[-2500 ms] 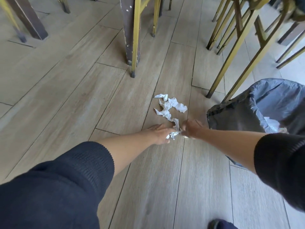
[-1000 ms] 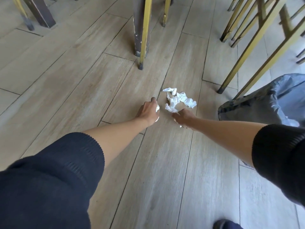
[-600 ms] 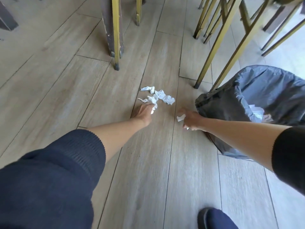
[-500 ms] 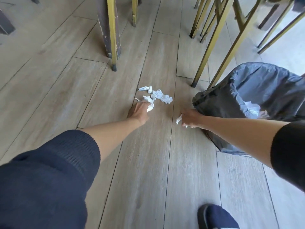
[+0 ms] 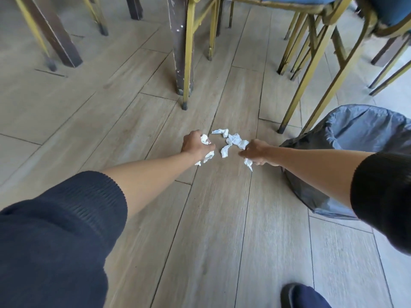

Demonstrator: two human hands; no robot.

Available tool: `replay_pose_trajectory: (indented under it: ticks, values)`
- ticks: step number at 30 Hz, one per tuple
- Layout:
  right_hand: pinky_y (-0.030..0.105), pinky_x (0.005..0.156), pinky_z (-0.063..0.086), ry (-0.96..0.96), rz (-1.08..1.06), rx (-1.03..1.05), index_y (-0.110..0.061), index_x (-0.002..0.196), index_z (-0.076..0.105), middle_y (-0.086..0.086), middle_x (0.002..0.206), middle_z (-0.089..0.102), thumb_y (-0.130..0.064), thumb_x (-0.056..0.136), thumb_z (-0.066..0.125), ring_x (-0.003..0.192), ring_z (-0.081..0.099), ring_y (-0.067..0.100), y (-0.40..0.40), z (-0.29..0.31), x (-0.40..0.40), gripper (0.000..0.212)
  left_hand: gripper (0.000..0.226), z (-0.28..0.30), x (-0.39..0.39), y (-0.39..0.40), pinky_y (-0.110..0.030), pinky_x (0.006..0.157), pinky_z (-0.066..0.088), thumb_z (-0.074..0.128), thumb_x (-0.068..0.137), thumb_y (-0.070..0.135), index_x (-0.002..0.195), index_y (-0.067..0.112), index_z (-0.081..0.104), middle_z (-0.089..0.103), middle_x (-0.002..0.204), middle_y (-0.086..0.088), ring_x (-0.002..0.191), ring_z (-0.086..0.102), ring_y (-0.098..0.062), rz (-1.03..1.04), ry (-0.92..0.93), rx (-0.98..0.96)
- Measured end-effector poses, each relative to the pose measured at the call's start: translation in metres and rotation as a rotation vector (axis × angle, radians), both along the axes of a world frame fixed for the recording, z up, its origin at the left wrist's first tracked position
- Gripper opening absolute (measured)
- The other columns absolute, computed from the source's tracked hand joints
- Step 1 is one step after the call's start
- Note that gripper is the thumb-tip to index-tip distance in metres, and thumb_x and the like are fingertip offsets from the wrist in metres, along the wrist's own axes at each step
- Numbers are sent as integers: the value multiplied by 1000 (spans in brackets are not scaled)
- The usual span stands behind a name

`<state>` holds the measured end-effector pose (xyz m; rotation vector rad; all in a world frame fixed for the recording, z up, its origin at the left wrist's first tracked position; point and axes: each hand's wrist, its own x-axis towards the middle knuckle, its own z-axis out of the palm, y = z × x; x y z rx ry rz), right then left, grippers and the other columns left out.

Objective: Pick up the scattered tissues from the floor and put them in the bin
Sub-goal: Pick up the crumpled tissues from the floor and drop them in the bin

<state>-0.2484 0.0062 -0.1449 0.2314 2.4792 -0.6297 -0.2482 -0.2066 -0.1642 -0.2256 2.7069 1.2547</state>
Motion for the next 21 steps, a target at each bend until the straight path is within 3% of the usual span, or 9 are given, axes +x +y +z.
replay_pose_trajectory:
  ticks: [3, 5, 8, 10, 13, 15, 17, 19, 21]
  values:
    - [21, 44, 28, -93, -6, -84, -3, 95, 60, 14, 71, 58, -10, 93, 56, 47, 36, 15, -10, 11, -11, 9, 47, 15, 3, 2, -26, 68, 41, 68, 83, 35, 121, 11, 55, 59, 123, -8, 99, 65, -26, 48, -111, 78]
    - [20, 44, 26, -147, 26, -123, 1, 115, 64, 7, 70, 59, -4, 89, 61, 46, 37, 11, -17, 27, -13, 26, 48, 28, 6, 6, -26, 63, 44, 60, 87, 36, 127, 11, 51, 62, 119, -11, 85, 65, -24, 60, -124, 160]
    - [16, 42, 26, -203, 86, -230, -17, 130, 60, 3, 82, 58, -2, 92, 60, 46, 36, 8, -23, 54, -9, 41, 44, 52, 8, 20, -28, 69, 48, 51, 94, 35, 130, 10, 46, 64, 114, -15, 70, 61, -23, 67, -103, 258]
    - [16, 40, 25, -199, 90, -246, -18, 125, 62, 3, 92, 57, -9, 96, 57, 47, 34, 8, -17, 69, -8, 30, 41, 68, 9, 34, -31, 76, 53, 49, 96, 36, 129, 11, 48, 62, 118, -14, 78, 64, -26, 74, -65, 302]
    - [21, 41, 20, -108, 36, -195, -9, 102, 69, 1, 72, 53, -27, 100, 55, 43, 28, 10, 6, 98, -9, 22, 37, 92, 12, 62, -28, 67, 51, 47, 97, 36, 125, 12, 51, 61, 112, -7, 87, 68, -29, 66, -28, 317]
    - [23, 46, 21, -21, -6, -155, -12, 85, 66, 0, 61, 49, -36, 100, 53, 42, 28, 11, 28, 124, -7, 31, 18, 111, 15, 84, -28, 65, 48, 46, 99, 32, 103, 17, 55, 58, 94, -2, 82, 68, -30, 51, 39, 325]
    - [23, 47, 23, 59, -51, -126, -15, 73, 59, -1, 55, 47, -39, 99, 52, 43, 30, 12, 55, 146, -1, 37, 22, 130, 16, 109, -30, 72, 50, 44, 99, 31, 85, 24, 59, 61, 89, -3, 85, 68, -31, 37, 138, 331]
    - [21, 45, 22, 112, -95, -113, -15, 70, 57, 0, 56, 48, -38, 98, 52, 42, 31, 12, 82, 162, 8, 37, 32, 148, 17, 135, -31, 75, 52, 42, 101, 36, 91, 21, 68, 68, 95, -7, 90, 68, -31, 6, 198, 374]
    - [20, 43, 22, 131, -147, -112, -15, 72, 58, 1, 59, 47, -37, 98, 51, 40, 31, 10, 108, 171, 20, 36, 40, 160, 20, 164, -31, 79, 51, 40, 103, 42, 115, 13, 64, 67, 112, -11, 100, 65, -29, -7, 189, 450]
